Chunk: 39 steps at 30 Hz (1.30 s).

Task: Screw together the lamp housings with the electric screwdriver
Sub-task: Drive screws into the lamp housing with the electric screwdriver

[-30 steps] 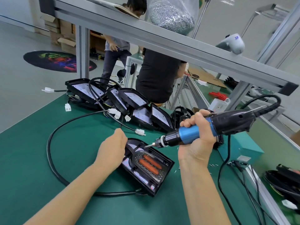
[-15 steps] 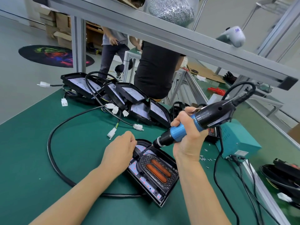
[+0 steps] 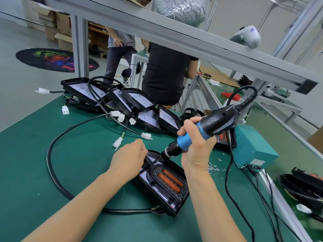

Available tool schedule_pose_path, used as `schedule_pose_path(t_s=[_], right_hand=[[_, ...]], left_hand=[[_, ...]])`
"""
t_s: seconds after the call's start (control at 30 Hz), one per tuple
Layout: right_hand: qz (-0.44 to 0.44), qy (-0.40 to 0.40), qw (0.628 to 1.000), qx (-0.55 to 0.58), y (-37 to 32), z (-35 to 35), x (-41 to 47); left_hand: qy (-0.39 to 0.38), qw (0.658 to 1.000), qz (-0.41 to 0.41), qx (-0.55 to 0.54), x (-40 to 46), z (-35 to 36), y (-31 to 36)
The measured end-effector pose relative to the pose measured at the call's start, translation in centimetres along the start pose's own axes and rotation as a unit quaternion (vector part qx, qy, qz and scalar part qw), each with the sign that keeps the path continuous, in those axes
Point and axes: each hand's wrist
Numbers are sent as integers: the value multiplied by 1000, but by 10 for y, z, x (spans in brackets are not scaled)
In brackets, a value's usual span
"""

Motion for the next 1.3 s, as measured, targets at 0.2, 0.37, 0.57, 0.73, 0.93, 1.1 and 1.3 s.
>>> schedule_pose_path(t_s=[0.2,0.37,0.57,0.73,0.93,1.1,1.3], right_hand=[[12,27,999,12,1,0,1],[-4,84,995,62,-12,-12,-2],[-48,202,970,124,-53,-61,-7],[-63,237,962,120,-77,-100,-20],[-67,257,957,118,-83,-123,-27],[-69,257,957,117,-84,-126,-26],[-64,258,956,126,-84,-126,-25]], left_hand=[[-21,1000,-4,10,4,-5,5],[-26,999,20,20,10,-9,7],[39,994,73,-72,17,-12,29],[-46,980,68,-182,29,0,67],[-153,978,121,-75,44,27,104],[-172,968,165,79,47,53,119],[-159,941,205,217,42,76,114]])
Point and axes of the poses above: each hand's wrist, its own x-axis towards the middle knuckle, its own z-axis out of the palm, y = z × x, and after that the axes turned 5 degrees about y, right-handed
